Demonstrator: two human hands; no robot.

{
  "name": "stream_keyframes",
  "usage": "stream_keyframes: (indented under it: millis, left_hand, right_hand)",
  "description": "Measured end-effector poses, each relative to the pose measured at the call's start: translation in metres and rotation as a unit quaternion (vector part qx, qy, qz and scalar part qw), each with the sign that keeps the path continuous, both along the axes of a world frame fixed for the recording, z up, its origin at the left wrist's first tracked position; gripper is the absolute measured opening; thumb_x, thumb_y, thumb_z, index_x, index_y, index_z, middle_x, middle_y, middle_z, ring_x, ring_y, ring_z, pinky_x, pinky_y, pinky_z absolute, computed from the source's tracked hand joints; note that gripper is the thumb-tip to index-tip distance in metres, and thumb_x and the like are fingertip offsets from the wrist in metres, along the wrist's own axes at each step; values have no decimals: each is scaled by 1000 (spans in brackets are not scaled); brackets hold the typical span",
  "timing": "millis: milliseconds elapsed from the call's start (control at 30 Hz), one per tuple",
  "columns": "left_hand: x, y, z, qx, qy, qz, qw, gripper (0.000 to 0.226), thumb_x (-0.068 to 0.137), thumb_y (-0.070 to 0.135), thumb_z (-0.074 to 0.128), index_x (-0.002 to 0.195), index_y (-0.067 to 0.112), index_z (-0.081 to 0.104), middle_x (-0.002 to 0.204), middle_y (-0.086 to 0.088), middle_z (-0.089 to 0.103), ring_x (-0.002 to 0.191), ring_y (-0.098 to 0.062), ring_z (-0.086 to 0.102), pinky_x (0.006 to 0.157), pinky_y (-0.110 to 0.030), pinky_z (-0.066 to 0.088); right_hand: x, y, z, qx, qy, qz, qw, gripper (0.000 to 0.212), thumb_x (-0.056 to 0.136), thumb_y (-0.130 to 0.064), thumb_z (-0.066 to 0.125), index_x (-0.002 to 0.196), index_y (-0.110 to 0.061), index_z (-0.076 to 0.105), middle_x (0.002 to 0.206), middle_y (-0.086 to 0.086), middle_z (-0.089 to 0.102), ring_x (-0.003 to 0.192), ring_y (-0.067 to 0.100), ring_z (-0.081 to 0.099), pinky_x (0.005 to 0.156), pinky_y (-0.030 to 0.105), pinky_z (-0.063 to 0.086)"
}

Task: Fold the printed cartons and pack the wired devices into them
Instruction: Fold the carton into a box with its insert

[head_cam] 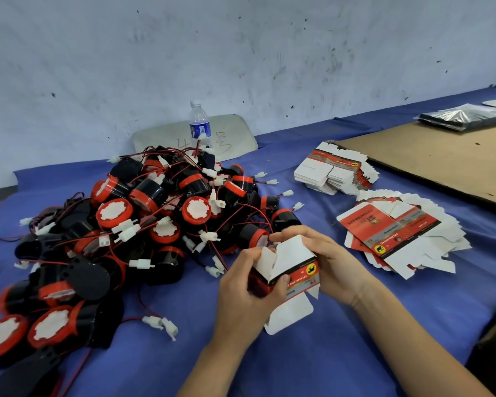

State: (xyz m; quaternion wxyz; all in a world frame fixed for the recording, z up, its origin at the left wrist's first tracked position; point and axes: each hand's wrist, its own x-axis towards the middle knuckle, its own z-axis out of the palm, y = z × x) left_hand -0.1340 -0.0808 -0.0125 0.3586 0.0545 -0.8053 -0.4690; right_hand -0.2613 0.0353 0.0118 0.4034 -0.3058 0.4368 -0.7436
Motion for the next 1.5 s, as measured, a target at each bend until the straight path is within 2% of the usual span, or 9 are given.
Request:
stream_keyframes:
  millis: [167,267,400,500,833,1000,1100,1267,1500]
  left_hand:
    - [-1,0,0,-12,-2,-4,1000,29,77,49,63,100,55,47,115,19,61,111,-5,57,75,-15,51]
    - [-1,0,0,-26,0,-15,1000,30,80,51,61,106,54,46,117,23,58,112,-3,57,73,-21,54]
    - [-1,1,0,-26,-4,-12,1000,55,84,57,55,135,59,34,125,22,57,110,-4,60,77,-27,56]
    - [-1,2,-1,-73,-5,-2,997,64,90,64,42,144,60,9,125,27,49,112,2,54,81,-11,48]
    - [-5,2,-7,-136,55,-1,989,40,100,49,39,119,23,63,119,12,57,101,0,59,64,-23,55]
    - [-5,1,-2,-208,99,114,966,50,102,45,38,103,8,72,114,2,66,98,-13,64,70,-29,55]
    - [-7,-1,-1,-312,132,168,926,30,101,36,47,104,14,68,115,2,67,101,-19,63,74,-23,52]
    - [-12,-3,-3,-304,148,182,924,26,94,31,61,114,17,69,132,-1,49,116,-21,57,94,-23,48]
    - [-12,4,-1,-297,123,165,932,57,89,40,63,136,13,45,141,-2,45,125,-15,51,89,-32,54]
  right_hand:
    - [1,0,1,-35,-1,10,999,4,71,-12,69,69,-16,69,116,8,68,106,26,63,84,36,54]
    - [4,-1,-3,-34,27,-2,999,30,74,2,49,61,-15,71,120,9,66,112,28,60,86,37,52]
    - [5,-1,0,-19,32,-2,999,32,78,-1,49,71,-16,76,125,5,65,110,26,63,83,36,54]
    - [2,-2,-2,14,36,4,999,37,81,-4,47,103,-14,75,128,13,62,113,32,60,92,45,49]
    - [5,-4,-3,-17,11,-19,1000,15,79,-6,49,83,-17,60,125,14,63,100,27,63,76,35,54]
    - [14,-8,-8,44,222,-194,954,52,94,-55,36,102,-18,72,113,4,70,104,18,66,83,25,52]
    - [11,-11,-13,28,290,-215,932,43,90,-50,45,112,-24,70,130,-5,59,126,9,51,98,23,43]
    - [6,-11,-18,43,133,-48,989,49,88,-51,51,134,-34,52,132,1,59,121,21,55,91,46,51]
    - [6,-15,-16,-25,-13,-26,999,46,78,-36,72,119,-19,57,111,10,59,98,26,56,75,36,51]
